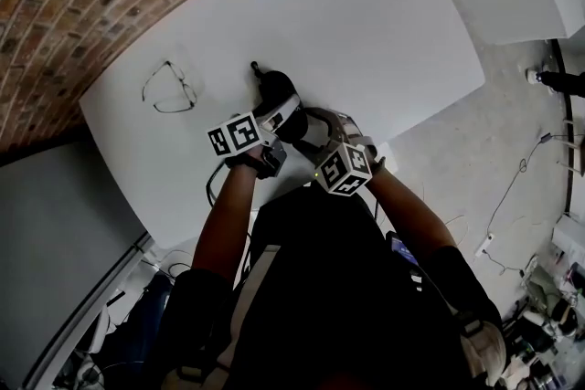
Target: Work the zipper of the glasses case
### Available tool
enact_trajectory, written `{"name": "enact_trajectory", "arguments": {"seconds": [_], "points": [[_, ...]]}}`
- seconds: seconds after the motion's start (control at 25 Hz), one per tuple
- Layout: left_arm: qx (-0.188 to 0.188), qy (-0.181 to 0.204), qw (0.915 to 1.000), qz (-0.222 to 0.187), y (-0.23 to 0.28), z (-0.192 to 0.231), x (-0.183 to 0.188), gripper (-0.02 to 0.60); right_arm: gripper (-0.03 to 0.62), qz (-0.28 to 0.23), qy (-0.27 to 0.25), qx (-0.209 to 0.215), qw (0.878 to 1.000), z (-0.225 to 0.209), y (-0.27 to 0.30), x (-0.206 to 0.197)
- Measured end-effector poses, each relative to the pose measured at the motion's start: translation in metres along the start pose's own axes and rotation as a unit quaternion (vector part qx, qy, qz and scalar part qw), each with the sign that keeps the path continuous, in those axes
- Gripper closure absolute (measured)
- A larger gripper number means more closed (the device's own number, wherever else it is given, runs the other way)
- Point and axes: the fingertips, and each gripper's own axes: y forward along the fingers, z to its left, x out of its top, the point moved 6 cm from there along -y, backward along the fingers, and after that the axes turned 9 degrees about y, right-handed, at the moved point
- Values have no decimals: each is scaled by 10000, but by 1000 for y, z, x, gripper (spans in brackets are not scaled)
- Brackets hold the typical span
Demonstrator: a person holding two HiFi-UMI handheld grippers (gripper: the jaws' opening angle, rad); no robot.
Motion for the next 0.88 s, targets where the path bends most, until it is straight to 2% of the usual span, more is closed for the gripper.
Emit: {"name": "enact_trajectory", "arguments": {"seconds": [0.36, 0.48, 0.52, 0.56, 0.6, 0.72, 0.88], "points": [[-133, 87, 9997, 177, -3, 7, 5, 186, 283, -35, 199, -80, 9998, 8, 8, 0], [-170, 137, 9994, 273, -1, 7, 4, 204, 299, -32, -3, 140, 9999, 21, 10, 2], [-177, 172, 9992, 328, 0, 8, 3, 219, 330, -17, -131, 171, 9998, 26, 11, 3], [-187, 210, 9988, 391, 0, 8, 3, 250, 330, 2, -238, 146, 9996, 30, 12, 3], [-208, 240, 9985, 443, 0, 8, 2, 252, 330, 16, -283, 91, 9996, 31, 13, 2], [-237, 352, 9980, 461, -4, 8, 3, 276, 332, -27, -47, -63, 10000, 26, 7, -2], [-215, 721, 9958, 523, -11, 8, 9, 293, 332, -65, 288, -356, 9989, 9, -9, -6]]}}
